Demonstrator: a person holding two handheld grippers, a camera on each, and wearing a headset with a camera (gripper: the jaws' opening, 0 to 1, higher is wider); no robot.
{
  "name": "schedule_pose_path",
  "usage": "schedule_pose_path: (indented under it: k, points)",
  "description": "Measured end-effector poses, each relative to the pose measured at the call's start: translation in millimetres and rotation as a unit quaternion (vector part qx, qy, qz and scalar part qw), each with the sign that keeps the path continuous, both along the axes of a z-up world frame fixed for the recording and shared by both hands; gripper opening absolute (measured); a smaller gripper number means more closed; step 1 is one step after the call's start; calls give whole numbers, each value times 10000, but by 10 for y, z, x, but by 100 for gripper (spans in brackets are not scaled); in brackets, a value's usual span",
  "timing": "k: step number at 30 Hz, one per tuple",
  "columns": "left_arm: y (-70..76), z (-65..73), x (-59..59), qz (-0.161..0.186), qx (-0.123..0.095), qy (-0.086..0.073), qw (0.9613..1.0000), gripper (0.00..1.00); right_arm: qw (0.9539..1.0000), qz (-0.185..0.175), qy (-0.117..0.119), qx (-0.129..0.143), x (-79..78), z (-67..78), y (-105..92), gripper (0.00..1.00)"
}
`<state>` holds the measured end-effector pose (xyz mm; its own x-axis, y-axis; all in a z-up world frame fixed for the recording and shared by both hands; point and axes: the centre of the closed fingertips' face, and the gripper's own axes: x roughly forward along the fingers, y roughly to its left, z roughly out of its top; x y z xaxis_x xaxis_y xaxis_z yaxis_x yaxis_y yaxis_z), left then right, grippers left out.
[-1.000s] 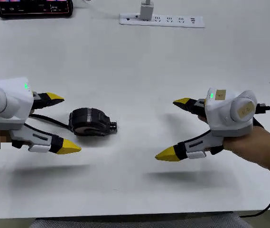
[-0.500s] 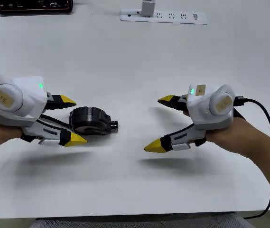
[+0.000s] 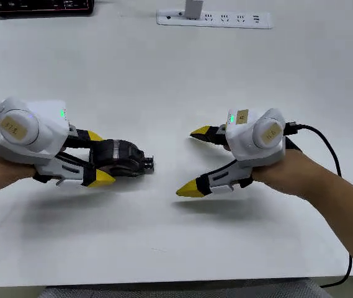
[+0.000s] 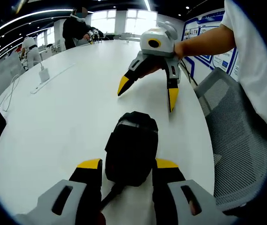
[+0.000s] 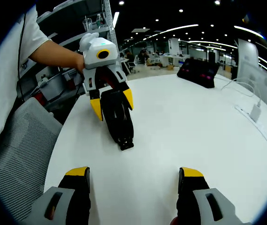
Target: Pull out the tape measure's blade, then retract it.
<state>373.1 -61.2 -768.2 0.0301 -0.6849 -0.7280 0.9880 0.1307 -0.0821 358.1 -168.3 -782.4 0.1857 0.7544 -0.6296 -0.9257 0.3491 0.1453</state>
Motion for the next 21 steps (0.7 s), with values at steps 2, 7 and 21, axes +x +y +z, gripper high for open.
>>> schedule_pose_path:
  k: [2,7,21]
  points:
    - [-4,-9,-4,-16,3,5,10000,37,10000,18,14,6,9,-19,18,75]
    - [-22,-18,-19,-83,39,-34,10000,33,9999,93,-8,42,23,-21,88,72]
    - [-11,-32,1,-169,191,-154,9996,30,9995,302,-91,77,21,-35,245,62]
